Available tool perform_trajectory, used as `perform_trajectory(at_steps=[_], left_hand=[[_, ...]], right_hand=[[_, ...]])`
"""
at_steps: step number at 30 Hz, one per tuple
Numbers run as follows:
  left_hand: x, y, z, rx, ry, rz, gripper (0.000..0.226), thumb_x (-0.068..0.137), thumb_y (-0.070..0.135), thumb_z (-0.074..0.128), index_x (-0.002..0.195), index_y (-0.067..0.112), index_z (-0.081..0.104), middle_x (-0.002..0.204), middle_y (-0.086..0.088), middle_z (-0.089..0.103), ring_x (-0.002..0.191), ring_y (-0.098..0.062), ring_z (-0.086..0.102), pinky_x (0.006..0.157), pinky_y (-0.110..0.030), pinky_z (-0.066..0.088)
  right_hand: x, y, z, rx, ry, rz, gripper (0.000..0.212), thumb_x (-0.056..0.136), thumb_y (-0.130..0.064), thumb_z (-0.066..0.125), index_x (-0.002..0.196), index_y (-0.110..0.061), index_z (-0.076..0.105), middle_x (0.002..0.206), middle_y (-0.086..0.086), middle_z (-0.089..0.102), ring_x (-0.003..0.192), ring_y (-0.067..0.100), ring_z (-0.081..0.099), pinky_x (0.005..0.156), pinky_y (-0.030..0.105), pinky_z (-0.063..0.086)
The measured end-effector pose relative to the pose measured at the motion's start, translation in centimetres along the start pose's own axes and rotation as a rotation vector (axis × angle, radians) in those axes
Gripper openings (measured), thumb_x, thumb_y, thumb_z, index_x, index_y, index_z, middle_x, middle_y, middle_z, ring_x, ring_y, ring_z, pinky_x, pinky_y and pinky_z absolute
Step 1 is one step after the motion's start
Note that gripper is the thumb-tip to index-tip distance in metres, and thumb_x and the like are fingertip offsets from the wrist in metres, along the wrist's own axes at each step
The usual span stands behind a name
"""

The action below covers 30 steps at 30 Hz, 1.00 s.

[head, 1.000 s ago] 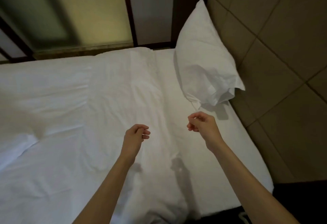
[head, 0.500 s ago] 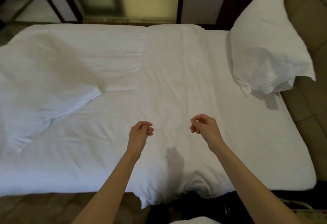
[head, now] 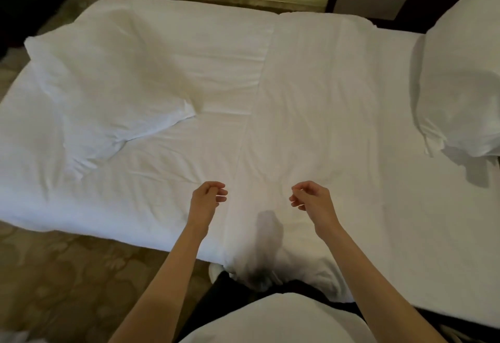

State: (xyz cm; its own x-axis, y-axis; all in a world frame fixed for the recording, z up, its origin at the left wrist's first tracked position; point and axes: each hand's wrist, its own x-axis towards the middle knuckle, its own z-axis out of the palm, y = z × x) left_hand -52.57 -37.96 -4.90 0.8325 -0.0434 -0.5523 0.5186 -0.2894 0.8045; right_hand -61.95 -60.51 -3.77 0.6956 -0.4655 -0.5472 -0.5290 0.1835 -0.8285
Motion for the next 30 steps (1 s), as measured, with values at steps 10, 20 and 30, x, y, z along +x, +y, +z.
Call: perform_trajectory(at_steps=[10,20,30], left_hand=[[8.0,-0.3,-12.3,-0.090,0.084,-0.036,0.029,0.091,0.007,0.039,0.088,0.016,0.067,0.079,-0.002,0.067,0.073,-0.016,0.063,0.070,-0.023,0.047],[18.4,0.5,-30.1,-0.060,0.114,-0.070,0.026,0.095,0.008,0.035,0.099,0.015,0.060,0.091,-0.004,0.064,0.076,-0.016,0.061,0.071,-0.026,0.047],[29.3,4.7,-40.2,0.036,0.304,-0.209,0.034,0.094,0.013,0.037,0.121,-0.003,0.050,0.126,-0.033,0.054,0.084,-0.030,0.046,0.091,-0.052,0.048]], right_hand=[[2.5,-2.5,14.7,-0.015,-0.007,-0.026,0.014,0.084,-0.004,0.060,0.077,-0.014,0.067,0.059,-0.002,0.068,0.051,0.007,0.061,0.059,0.024,0.044],[3.6,-7.1,35.3,0.058,0.114,-0.049,0.014,0.086,-0.003,0.058,0.079,-0.014,0.064,0.069,0.006,0.066,0.059,0.015,0.059,0.061,0.024,0.044],[11.5,-12.9,45.1,-0.270,0.048,-0.146,0.013,0.083,0.001,0.054,0.091,-0.006,0.062,0.072,0.006,0.064,0.061,0.015,0.060,0.057,0.020,0.044]])
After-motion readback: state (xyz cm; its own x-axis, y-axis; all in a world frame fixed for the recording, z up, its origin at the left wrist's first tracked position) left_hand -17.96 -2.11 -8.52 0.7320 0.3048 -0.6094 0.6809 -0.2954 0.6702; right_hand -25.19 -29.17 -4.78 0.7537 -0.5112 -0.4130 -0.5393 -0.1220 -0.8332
